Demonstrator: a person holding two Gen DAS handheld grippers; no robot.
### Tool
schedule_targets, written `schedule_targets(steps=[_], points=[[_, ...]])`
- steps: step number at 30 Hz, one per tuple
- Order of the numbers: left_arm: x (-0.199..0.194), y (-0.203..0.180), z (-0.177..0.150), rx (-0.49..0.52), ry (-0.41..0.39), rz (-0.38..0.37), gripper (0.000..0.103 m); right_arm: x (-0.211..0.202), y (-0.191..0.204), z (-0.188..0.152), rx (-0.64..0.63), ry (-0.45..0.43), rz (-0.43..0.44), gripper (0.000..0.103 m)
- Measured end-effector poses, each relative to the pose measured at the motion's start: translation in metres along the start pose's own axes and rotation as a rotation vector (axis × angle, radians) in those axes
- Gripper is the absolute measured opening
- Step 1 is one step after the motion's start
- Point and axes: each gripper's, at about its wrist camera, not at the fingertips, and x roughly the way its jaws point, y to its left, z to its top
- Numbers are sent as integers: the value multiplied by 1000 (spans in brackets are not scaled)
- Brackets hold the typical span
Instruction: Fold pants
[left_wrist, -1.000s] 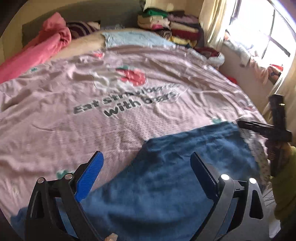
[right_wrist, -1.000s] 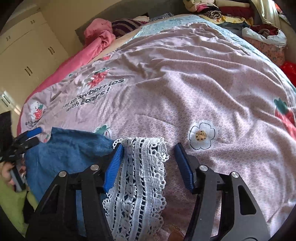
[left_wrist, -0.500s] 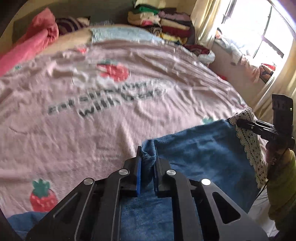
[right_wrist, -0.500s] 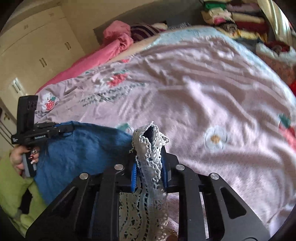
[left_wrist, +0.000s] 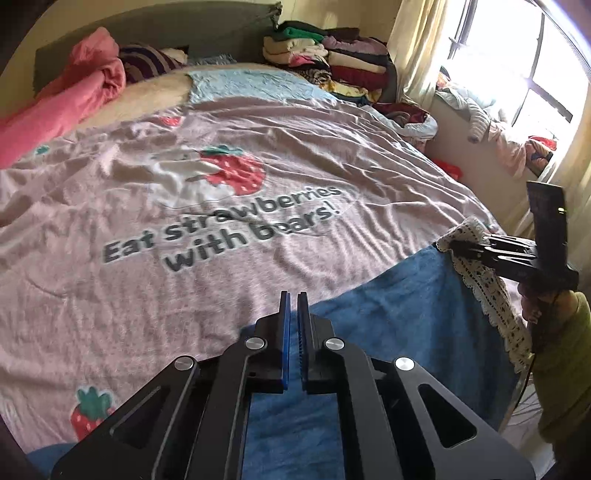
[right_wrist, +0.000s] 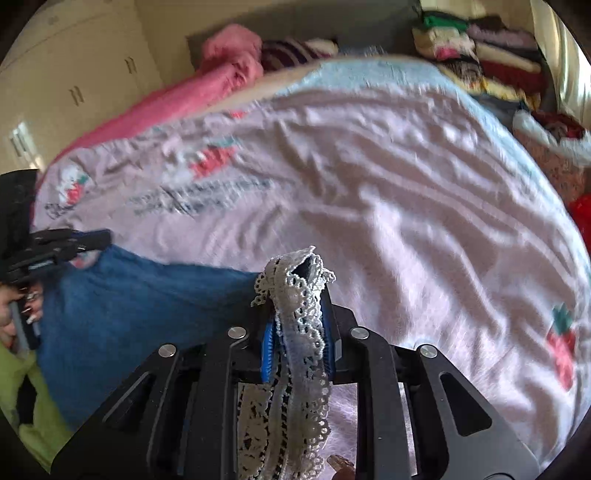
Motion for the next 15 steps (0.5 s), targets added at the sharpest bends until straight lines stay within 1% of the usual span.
schedule_targets(steps=[1, 3, 4, 5, 6, 8, 9, 11, 13, 15], points=[[-4, 2, -3, -2, -10, 9, 4, 1, -1, -2, 6, -2, 3, 18], [-13, 6, -10, -14, -26, 25, 9, 2, -2, -5, 14, -9, -6, 21], [-16, 7, -13, -16, -31, 32, 17, 1, 0, -5, 4, -12, -17, 22], [-19, 8, -16, -19, -35, 43, 21, 0, 1, -4, -3, -17, -29, 26], [-23, 9, -21, -26, -37, 46, 27, -4, 2, -4, 1, -27, -41, 31], [-31, 10, -29, -30, -41, 39, 37, -19, -2, -6, 40, -57, -39, 37], [-37, 8, -35, -22, -46, 51, 39, -33, -6, -10, 69, -87, -20, 40], [-47, 5, -46, -4, -52, 62, 48, -51, -11, -17, 98, -117, -10, 42], [-57, 5, -58, -10, -58, 64, 54, -72, -15, -31, 125, -130, 0, 43], [-67, 7, -71, -42, -55, 57, 58, -91, -18, -50, 145, -126, 1, 43]])
